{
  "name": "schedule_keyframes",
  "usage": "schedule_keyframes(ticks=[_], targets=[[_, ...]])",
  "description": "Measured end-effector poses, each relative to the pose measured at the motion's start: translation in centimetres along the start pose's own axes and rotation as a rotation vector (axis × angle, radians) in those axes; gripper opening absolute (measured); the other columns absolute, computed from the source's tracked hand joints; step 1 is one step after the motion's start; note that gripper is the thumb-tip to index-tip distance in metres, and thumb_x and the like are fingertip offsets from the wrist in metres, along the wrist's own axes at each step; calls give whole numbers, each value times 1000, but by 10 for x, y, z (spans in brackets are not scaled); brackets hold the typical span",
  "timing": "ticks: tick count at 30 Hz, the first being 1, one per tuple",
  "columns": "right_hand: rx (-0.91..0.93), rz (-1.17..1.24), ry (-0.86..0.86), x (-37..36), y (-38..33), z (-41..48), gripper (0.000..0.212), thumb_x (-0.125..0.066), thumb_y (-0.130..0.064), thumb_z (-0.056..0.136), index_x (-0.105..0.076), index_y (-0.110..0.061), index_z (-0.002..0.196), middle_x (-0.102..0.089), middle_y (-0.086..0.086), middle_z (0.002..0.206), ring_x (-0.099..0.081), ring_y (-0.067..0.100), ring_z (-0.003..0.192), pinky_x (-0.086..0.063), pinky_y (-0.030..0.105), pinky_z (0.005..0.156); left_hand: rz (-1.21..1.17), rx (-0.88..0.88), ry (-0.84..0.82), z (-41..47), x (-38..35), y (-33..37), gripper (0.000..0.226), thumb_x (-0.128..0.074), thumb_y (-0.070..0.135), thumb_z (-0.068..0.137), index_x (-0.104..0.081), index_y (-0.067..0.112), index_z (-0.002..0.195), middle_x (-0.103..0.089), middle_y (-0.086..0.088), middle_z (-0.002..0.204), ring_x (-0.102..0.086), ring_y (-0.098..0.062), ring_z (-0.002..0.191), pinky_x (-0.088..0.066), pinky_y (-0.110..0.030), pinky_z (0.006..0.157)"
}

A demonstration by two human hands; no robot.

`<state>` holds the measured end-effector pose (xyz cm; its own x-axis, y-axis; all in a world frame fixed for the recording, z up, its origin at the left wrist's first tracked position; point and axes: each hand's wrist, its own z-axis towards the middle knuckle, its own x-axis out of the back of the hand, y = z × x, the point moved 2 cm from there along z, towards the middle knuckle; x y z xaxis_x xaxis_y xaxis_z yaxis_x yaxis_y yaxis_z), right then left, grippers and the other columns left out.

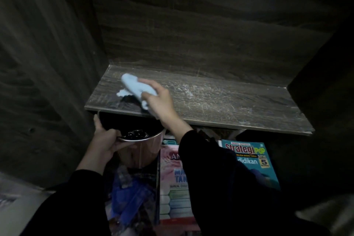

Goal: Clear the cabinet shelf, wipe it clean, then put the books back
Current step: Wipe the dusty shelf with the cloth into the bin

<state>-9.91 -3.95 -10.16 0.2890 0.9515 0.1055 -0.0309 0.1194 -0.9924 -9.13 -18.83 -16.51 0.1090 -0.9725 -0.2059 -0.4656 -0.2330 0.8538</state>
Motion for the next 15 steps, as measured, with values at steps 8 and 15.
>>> schedule_keyframes(ticks=[8, 15], targets=[[31, -529, 605, 220, 13, 27, 32, -55, -10, 79, -70, -18, 106, -69, 8, 112, -62, 25, 106, -47, 29, 89, -15, -14, -38, -3, -4, 3, 82, -22, -27, 82, -18, 25, 146, -32, -10, 144, -48, -36, 97, -52, -44, 38], [-492, -991, 662, 347, 32, 41, 46, -52, -18, 92, -42, -8, 136, -39, 21, 141, -30, 41, 133, -30, 49, 107, -18, 22, -46, 7, 1, -1, 83, -24, -27, 81, -26, 33, 139, -33, -8, 133, -48, -52, 98, -52, -47, 37]])
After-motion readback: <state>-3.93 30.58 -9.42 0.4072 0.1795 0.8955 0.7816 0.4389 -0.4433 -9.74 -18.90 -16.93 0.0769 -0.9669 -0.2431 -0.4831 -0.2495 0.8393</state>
